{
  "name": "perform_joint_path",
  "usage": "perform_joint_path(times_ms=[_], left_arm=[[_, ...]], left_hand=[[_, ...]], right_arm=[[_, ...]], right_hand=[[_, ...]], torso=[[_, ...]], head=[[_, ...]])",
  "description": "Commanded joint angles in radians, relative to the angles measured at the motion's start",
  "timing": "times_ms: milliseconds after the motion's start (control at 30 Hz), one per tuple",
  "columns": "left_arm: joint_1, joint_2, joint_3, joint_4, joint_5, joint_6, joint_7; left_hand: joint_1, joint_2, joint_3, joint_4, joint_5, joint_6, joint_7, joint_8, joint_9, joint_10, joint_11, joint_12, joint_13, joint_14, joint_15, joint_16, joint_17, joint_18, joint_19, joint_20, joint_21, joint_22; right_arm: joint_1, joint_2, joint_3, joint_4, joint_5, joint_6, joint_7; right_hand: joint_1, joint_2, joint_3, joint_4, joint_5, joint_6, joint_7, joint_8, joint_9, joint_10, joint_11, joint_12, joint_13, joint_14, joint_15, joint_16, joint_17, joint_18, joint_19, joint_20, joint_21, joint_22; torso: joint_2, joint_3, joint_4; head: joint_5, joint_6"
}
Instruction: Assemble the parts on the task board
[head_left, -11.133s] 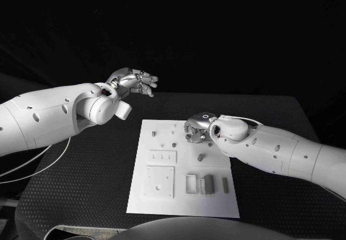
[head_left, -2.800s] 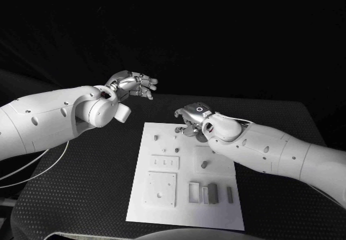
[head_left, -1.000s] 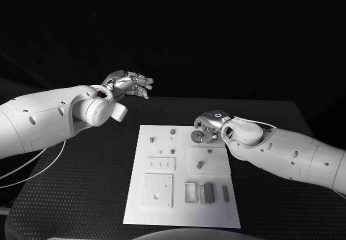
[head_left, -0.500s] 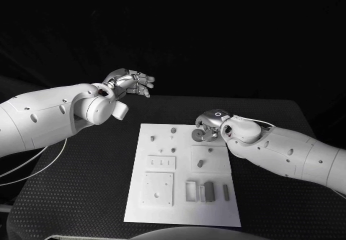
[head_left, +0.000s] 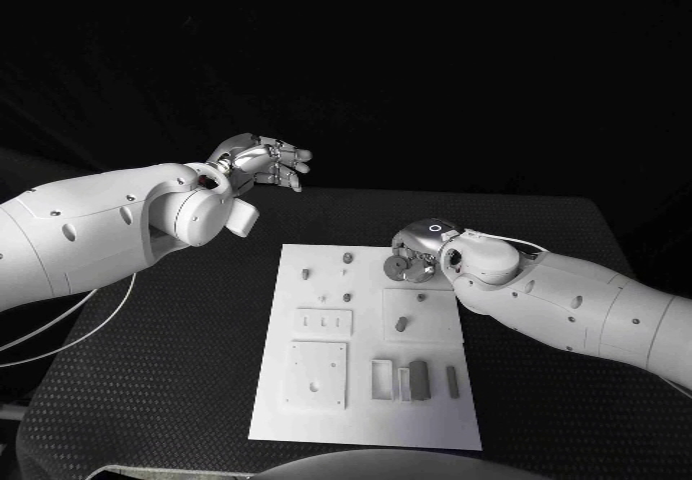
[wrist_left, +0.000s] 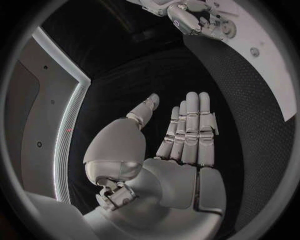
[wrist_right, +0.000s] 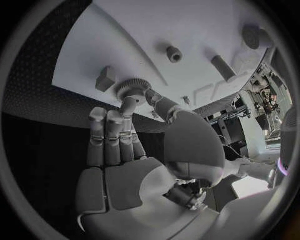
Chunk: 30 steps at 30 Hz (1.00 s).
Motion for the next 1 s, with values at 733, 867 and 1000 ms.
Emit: perform_joint_path(times_ms=[733, 867, 1000], left_arm=[[0.001, 0.001, 0.001, 0.002, -0.004, 0.013, 0.007], [0.001, 0.001, 0.001, 0.003, -0.004, 0.014, 0.007], [0.001, 0.001, 0.001, 0.002, -0.004, 0.014, 0.007]], left_hand=[[0.0, -0.008, -0.005, -0.001, -0.006, -0.001, 0.008, -0.006, -0.002, -0.01, 0.0, -0.004, 0.002, -0.005, -0.001, 0.005, 0.001, 0.015, 0.002, -0.008, -0.005, 0.001], [0.0, -0.008, -0.005, -0.001, -0.006, -0.002, 0.008, -0.006, -0.002, -0.01, 0.0, -0.004, 0.002, -0.005, -0.001, 0.005, 0.001, 0.015, 0.002, -0.009, -0.005, 0.001], [0.0, -0.008, -0.005, -0.001, -0.006, -0.002, 0.008, -0.006, -0.002, -0.01, 0.0, -0.004, 0.002, -0.005, -0.001, 0.005, 0.001, 0.014, 0.002, -0.009, -0.005, 0.001]], right_arm=[[-0.004, 0.024, -0.005, -0.038, -0.004, 0.053, 0.01], [-0.004, 0.027, -0.007, -0.041, -0.004, 0.059, 0.009], [-0.005, 0.027, -0.012, -0.042, -0.008, 0.064, 0.007]], right_hand=[[-0.02, 0.07, -0.014, -0.027, 0.002, 0.036, -0.008, 0.007, 0.002, 0.005, -0.004, 0.012, 0.004, -0.006, -0.006, 0.022, 0.005, 0.042, -0.013, -0.009, 0.024, 0.018], [-0.025, 0.057, -0.01, -0.024, 0.002, 0.023, -0.004, -0.003, -0.003, 0.001, 0.0, 0.011, 0.003, -0.01, -0.002, 0.02, 0.004, 0.042, -0.015, -0.009, 0.023, 0.016], [-0.022, 0.056, -0.007, -0.024, 0.002, 0.02, -0.003, -0.005, -0.004, -0.002, 0.001, 0.01, 0.002, -0.011, -0.001, 0.02, 0.004, 0.042, -0.016, -0.009, 0.023, 0.016]], torso=[[0.0, 0.0006, -0.0002], [0.0, 0.0004, -0.0005], [0.0, 0.0006, -0.0003]], head=[[0.0, -0.008], [0.0, -0.009], [-0.001, -0.01]])
